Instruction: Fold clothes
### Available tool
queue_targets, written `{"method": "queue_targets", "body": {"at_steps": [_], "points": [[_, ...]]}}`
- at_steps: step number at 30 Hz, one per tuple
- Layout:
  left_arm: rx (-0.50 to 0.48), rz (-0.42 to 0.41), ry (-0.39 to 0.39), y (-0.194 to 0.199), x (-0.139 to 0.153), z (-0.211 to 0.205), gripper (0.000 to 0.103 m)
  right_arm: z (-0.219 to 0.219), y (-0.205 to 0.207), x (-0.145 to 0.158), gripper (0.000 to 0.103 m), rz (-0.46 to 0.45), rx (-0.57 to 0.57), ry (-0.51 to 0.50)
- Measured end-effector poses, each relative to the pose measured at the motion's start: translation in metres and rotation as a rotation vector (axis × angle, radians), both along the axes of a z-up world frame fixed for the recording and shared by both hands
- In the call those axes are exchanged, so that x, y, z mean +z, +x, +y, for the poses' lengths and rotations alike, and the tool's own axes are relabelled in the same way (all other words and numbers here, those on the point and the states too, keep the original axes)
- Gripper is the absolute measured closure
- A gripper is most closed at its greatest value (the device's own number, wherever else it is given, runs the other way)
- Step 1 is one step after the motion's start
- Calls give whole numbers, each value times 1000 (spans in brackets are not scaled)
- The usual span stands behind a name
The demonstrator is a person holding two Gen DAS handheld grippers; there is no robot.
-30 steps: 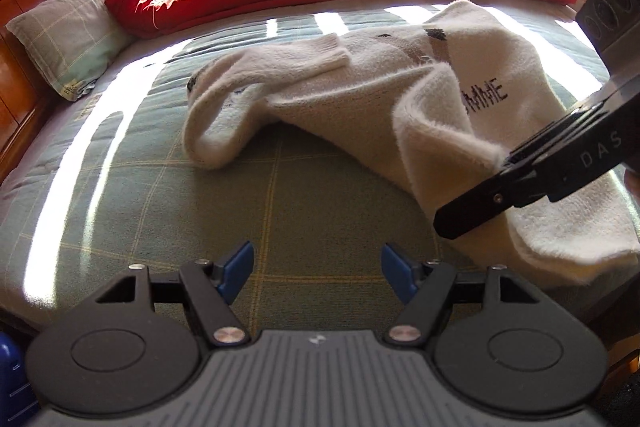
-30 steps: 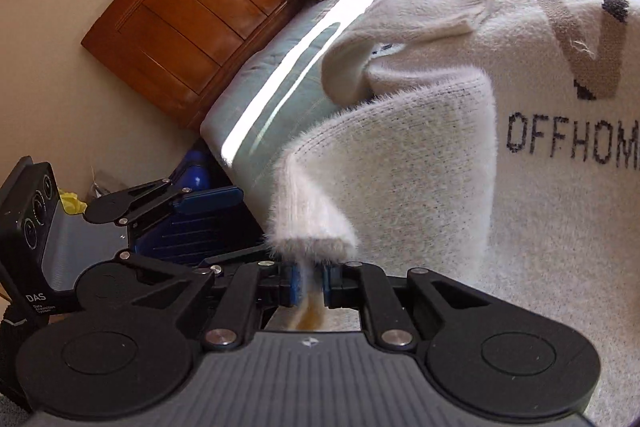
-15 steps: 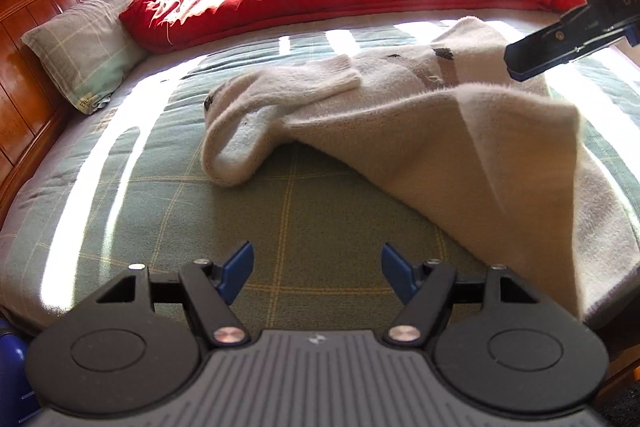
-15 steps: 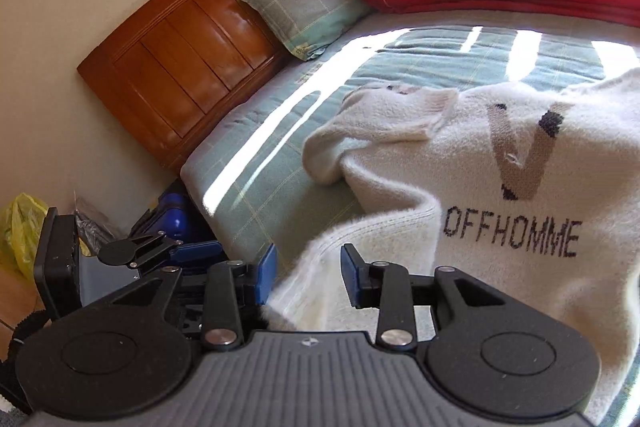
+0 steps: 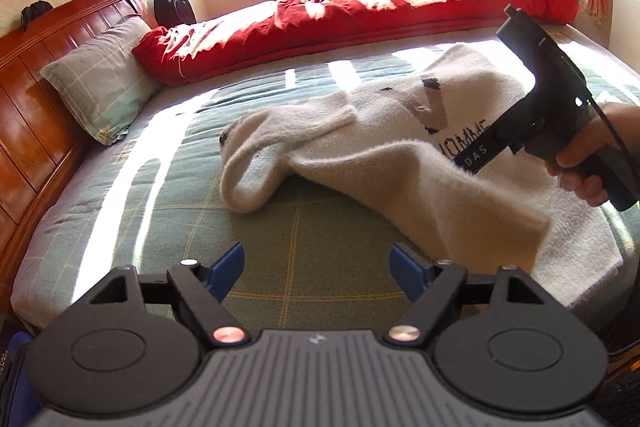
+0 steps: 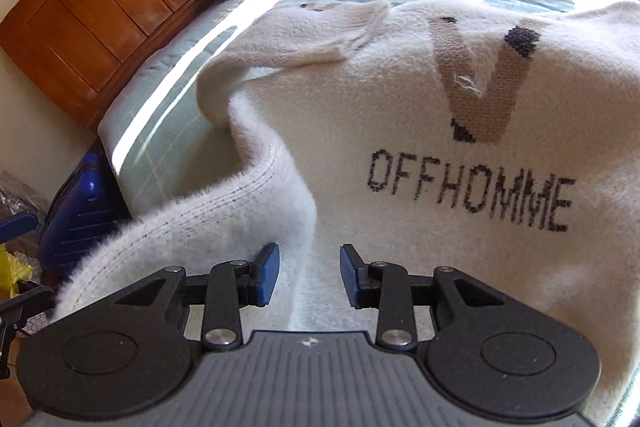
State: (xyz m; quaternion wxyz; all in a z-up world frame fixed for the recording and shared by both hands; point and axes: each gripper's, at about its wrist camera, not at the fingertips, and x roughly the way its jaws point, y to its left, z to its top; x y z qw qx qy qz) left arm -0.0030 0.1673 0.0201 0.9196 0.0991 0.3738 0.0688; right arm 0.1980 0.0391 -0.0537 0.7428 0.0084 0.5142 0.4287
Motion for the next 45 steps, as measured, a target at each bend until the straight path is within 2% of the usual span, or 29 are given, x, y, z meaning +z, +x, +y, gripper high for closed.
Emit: {"method": "queue_targets", "body": {"at_steps": [3, 6, 11, 16, 23, 28, 33, 38, 40, 43, 45], "points": [[6, -6, 1, -5, 5, 1, 21, 7, -12, 3, 65, -18, 48, -5], [13, -1, -8, -3, 4, 2, 21, -12, -14, 11, 65, -26, 26, 6], [-14, 26, -54, 13, -5, -6, 21, -81, -6, 27, 64, -46, -102, 14], [-99, 73, -112, 42, -20, -33, 21, -164, 1, 33, 63, -68, -278, -3], [-227, 119, -88, 87, -28, -79, 21, -253, -1, 23, 56, -63, -516, -3], [-327, 129, 1, 132, -24, -121, 21, -286, -19, 9, 48, -85, -635, 7], [-451, 118, 39, 187, -22, -177, 21, -307, -27, -1, 43, -82, -677, 28], [-533, 134, 3, 247, -31, -240, 21, -330, -35, -11, 42, -71, -708, 66], [-542, 136, 40, 273, -40, -266, 21, -341, -38, -14, 41, -68, -725, 79], [-489, 149, 194, 309, -67, -296, 21, -355, -43, -19, 39, -63, -750, 97], [-507, 164, 300, 316, -87, -310, 21, -364, -44, -24, 38, -53, -761, 108]]}}
